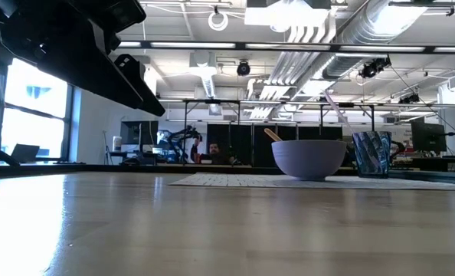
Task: Pick & Place Utensil
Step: Put the pink fork into the violet bowl
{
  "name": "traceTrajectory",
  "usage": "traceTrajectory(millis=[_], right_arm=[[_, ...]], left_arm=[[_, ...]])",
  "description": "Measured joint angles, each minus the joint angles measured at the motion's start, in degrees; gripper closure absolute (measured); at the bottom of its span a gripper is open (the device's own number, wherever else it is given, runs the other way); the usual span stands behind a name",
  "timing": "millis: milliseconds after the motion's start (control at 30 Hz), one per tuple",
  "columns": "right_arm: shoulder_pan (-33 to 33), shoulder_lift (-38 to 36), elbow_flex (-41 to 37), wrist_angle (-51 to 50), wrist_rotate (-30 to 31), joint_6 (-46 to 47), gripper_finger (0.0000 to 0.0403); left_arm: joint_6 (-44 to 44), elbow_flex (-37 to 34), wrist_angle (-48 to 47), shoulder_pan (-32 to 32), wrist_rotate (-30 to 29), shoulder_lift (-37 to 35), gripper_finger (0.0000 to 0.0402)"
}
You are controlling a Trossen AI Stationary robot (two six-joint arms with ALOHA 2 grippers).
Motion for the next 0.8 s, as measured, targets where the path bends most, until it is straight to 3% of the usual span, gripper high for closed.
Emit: traceTrajectory(millis=[200, 533, 633, 800], right_arm=[[0.3, 1.5, 0.1, -0.4, -2.3, -1.4, 0.0194], [-2.0, 1.4, 1.6, 0.8, 5.8, -3.9, 0.0194], [-2.9, 1.3, 4.2, -2.3, 9.0, -4.7, 0.0194], [-2.3, 1.2, 6.5, -12.7, 7.0, -8.6, 0.0194]], left_arm=[[0.0, 0.0, 0.0, 0.0, 0.0, 0.0, 0.0005], [0.0, 0.0, 0.0, 0.0, 0.0, 0.0, 0.0005], [0.0, 0.0, 0.1, 0.0, 0.1, 0.0, 0.0005], [0.0, 0.0, 0.0, 0.0, 0.2, 0.0, 0.0005]])
